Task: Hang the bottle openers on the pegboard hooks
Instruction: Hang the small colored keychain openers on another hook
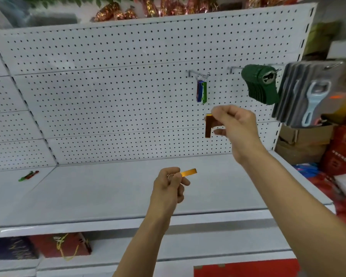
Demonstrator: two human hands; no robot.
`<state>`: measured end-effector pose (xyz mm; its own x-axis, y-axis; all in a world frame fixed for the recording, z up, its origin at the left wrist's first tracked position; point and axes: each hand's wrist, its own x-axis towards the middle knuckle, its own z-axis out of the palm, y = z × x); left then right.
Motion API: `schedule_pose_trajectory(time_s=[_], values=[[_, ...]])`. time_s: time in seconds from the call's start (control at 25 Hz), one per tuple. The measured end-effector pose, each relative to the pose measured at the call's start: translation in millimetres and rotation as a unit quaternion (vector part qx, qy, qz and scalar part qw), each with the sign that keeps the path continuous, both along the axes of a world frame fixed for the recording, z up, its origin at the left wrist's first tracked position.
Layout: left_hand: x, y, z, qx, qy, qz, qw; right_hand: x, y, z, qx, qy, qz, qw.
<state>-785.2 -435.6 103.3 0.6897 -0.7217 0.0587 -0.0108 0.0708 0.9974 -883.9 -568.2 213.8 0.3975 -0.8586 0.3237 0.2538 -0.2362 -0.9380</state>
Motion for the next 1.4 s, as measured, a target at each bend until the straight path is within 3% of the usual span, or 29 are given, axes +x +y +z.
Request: schedule_pose_trajectory(time_s=[0.2, 0.4, 0.84, 1.0, 1.2, 1.4], values=[[12, -19, 25, -0.022, -0.049, -0.002, 0.999, 15, -28, 46, -0.012, -0.033, -0.035, 0.999], [23, -34, 44, -0.059, -0.053, -0.001, 0.997, 35, -54, 63, -0.012, -0.005, -0.050, 0.999], [46, -57, 69, -0.079, -0.085, 0.007, 0.993, 68, -89, 48, -0.004, 0.051, -0.050, 0.997], [48, -61, 72, -0.076, -0.083, 0.010, 0.994, 61, -80, 28, -0.028, 0.044, -0.098, 0.994], [48, -68, 73, -0.088, -0.090, 0.011, 0.992, 41, -30, -10, -0.117, 0.155, 0.082, 0.978], [45, -72, 73, -0.105, -0.098, 0.013, 0.990, 36, -27, -10, -0.080, 0.113, 0.121, 0.983]])
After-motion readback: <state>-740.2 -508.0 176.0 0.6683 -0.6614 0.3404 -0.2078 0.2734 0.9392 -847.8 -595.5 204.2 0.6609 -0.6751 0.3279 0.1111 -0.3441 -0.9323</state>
